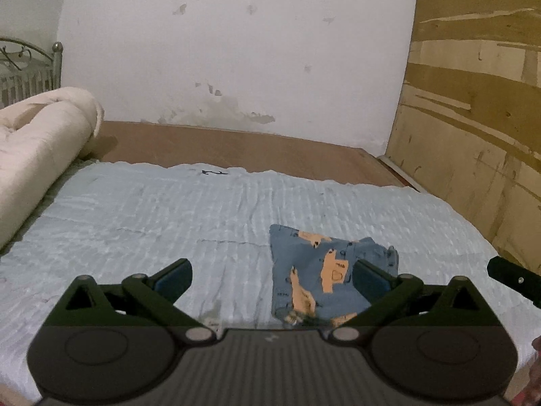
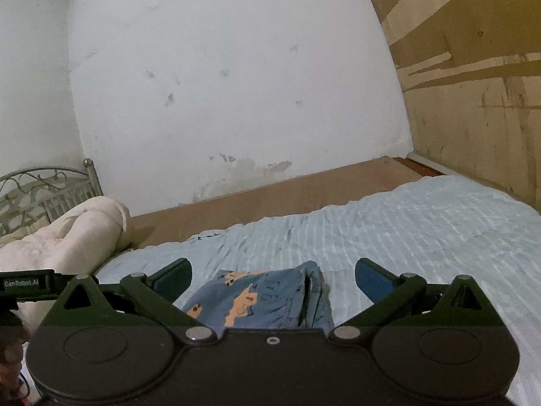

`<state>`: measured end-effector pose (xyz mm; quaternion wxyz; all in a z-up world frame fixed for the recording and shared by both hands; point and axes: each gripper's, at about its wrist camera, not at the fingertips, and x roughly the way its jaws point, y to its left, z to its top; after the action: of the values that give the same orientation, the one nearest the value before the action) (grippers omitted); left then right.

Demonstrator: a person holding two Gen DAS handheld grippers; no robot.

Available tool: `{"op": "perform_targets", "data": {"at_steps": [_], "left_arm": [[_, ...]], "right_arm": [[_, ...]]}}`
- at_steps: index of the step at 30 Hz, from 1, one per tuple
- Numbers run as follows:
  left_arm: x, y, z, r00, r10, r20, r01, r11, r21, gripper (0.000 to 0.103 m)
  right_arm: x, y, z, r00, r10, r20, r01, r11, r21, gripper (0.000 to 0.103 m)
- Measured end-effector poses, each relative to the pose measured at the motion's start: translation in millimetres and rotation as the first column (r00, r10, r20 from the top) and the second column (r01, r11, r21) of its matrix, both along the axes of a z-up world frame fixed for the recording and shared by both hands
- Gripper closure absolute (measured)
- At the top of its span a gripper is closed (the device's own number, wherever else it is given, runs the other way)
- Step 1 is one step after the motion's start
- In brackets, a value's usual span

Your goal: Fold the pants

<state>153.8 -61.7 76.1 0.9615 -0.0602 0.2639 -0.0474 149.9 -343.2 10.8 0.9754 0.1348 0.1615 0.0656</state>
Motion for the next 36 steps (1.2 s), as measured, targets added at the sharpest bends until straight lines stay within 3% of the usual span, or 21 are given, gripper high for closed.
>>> {"op": "perform_targets", "data": {"at_steps": [23,36], "left_arm": [[-99.1,12.6,-31.3,0.999,0.023,0.049,-0.025,0.999,0.046,0.001],[-117.5,11.0,-59.4,0.999,0.023,0.025,-0.024,0.997,0.068,0.001]], "right_arm": [[-105.9,39.9,-20.7,0.996,-0.069,0.065,0.074,0.993,-0.087,0.001],[-138.9,54.7,-44.9,0.992,-0.094,0.079,0.105,0.984,-0.143,0.001]]}}
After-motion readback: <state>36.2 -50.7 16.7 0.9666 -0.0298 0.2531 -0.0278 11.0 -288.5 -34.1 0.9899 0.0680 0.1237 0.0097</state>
